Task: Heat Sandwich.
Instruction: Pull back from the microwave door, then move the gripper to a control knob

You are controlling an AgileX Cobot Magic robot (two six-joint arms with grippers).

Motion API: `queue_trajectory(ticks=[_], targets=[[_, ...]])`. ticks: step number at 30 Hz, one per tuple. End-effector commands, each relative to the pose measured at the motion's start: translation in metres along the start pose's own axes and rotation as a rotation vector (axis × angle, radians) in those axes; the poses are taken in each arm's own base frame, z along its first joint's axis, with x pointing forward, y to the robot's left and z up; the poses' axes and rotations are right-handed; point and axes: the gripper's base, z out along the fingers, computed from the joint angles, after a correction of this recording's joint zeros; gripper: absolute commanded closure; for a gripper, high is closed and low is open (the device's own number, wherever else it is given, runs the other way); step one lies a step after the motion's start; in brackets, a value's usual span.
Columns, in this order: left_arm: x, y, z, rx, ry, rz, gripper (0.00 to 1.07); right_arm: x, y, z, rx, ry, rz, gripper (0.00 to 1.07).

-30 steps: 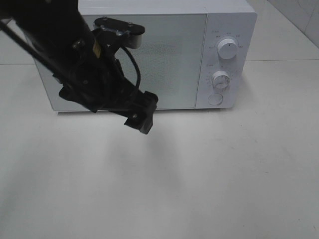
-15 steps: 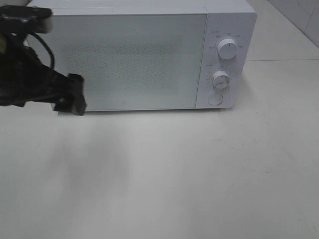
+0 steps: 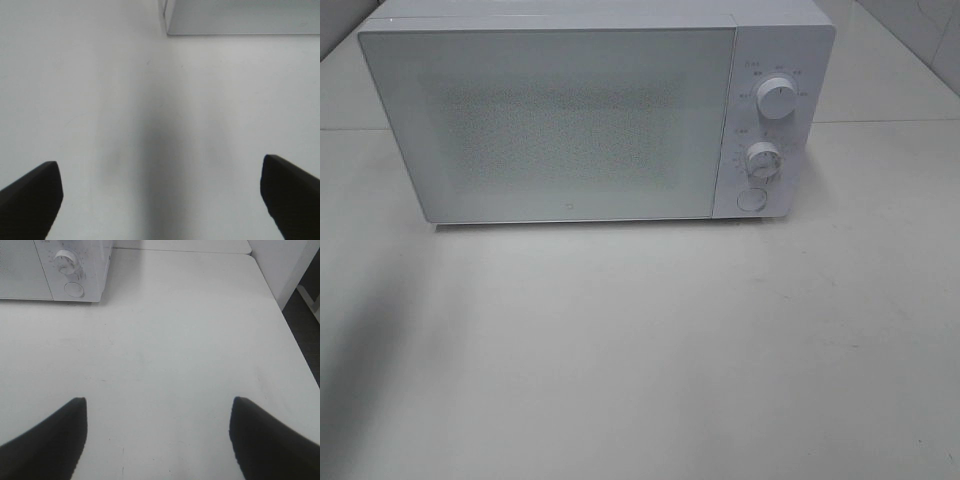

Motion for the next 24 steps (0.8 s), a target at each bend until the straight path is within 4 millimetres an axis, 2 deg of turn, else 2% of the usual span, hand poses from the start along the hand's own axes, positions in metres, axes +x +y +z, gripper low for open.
queue_trajectory(ticks=[1,4,5,7,11,13,24], targets=[[0.015,0.014,-0.008,-0.019,-0.001,-0.040,0.05,0.002,0.000,-0.003,0.011,-0.032,0.004,0.31],[0.035,0.031,-0.020,-0.063,-0.008,-0.103,0.05,0.002,0.000,-0.003,0.011,-0.032,0.004,0.31],[0.035,0.031,-0.020,-0.063,-0.008,-0.103,0.05,0.002,0.000,-0.003,0.011,-0.032,0.004,0.31],[0.048,0.034,-0.031,-0.076,-0.034,-0.117,0.05,0.002,0.000,-0.003,0.011,-0.032,0.004,0.31],[0.060,0.033,-0.041,-0.086,-0.042,-0.086,0.05,0.002,0.000,-0.003,0.011,-0.032,0.004,0.31],[0.074,0.031,-0.050,-0.089,-0.041,-0.066,0.05,0.002,0.000,-0.003,0.011,-0.032,0.004,0.31],[0.124,0.028,-0.066,-0.100,-0.078,-0.047,0.05,0.002,0.000,-0.003,0.011,-0.032,0.004,0.31]])
